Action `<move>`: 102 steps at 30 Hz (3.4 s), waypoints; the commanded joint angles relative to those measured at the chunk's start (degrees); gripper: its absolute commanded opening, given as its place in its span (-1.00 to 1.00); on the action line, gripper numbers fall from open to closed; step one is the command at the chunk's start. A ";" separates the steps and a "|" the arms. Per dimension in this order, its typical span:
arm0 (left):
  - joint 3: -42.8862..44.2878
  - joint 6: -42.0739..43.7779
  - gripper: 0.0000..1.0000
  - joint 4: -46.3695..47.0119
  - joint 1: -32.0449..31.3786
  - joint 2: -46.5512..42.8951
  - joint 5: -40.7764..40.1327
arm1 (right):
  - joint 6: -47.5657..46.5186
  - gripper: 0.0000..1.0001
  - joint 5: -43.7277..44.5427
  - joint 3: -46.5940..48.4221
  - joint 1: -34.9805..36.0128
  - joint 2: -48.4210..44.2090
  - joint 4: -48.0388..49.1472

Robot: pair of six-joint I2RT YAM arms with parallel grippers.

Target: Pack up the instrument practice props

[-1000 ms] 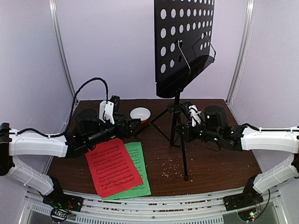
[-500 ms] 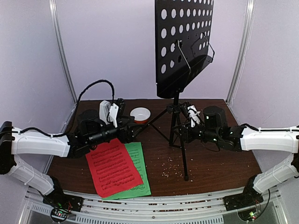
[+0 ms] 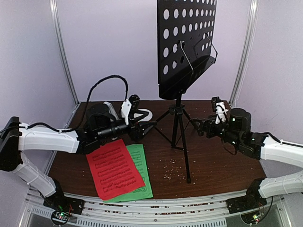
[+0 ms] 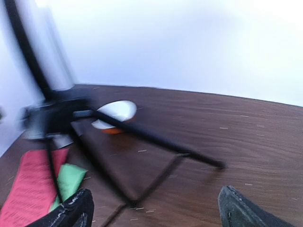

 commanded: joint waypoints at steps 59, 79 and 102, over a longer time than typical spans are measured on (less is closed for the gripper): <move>27.68 22.13 -0.29 -8.04 -7.75 20.15 -18.04 | 6.09 0.80 19.28 -29.29 -12.86 -8.42 35.49; 18.28 -39.99 -0.75 -3.10 -2.68 18.00 1.85 | 7.65 0.80 19.09 -28.35 -12.84 -6.82 34.37; 16.04 -4.83 0.30 -10.56 -3.75 5.17 -8.03 | 7.50 0.79 18.07 -29.12 -12.76 -7.71 35.92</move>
